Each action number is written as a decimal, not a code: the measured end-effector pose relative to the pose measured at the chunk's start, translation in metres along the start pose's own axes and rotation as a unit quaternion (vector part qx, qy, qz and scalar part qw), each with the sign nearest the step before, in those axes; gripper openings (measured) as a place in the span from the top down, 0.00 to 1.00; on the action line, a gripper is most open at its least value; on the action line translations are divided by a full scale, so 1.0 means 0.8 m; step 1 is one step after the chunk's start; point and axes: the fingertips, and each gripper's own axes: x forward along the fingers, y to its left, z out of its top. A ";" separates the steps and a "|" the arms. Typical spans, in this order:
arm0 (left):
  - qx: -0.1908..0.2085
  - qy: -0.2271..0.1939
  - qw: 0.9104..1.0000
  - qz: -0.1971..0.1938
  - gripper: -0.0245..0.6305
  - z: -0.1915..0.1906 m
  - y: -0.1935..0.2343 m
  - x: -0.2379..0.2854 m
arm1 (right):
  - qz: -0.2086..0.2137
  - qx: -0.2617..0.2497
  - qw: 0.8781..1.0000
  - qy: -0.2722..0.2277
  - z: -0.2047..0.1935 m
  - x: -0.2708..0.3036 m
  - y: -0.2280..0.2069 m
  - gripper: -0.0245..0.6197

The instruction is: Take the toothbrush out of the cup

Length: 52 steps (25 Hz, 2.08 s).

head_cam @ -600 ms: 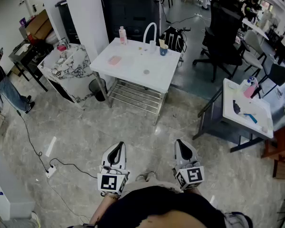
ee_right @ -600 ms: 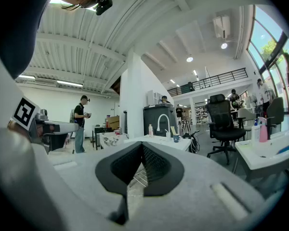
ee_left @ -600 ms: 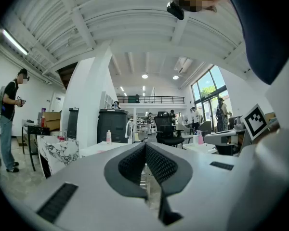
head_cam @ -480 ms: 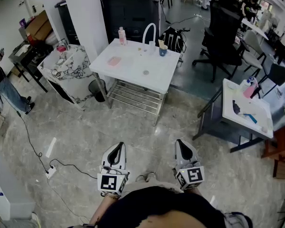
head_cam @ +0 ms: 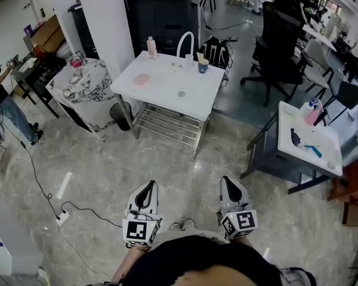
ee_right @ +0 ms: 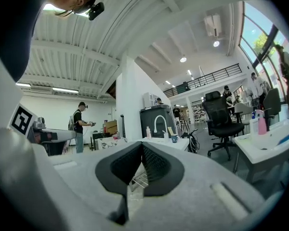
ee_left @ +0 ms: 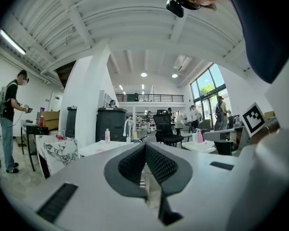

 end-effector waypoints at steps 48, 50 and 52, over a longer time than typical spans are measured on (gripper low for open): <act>-0.036 -0.001 0.999 -0.001 0.96 -0.014 0.101 0.286 | 0.087 -0.058 0.994 0.015 0.013 0.261 -0.116 0.19; -0.035 0.003 0.999 -0.008 0.96 -0.009 0.115 0.322 | 0.076 -0.062 0.995 0.014 0.019 0.295 -0.131 0.19; -0.038 0.004 0.999 -0.012 0.96 -0.004 0.131 0.356 | 0.067 -0.065 0.995 0.018 0.024 0.328 -0.145 0.19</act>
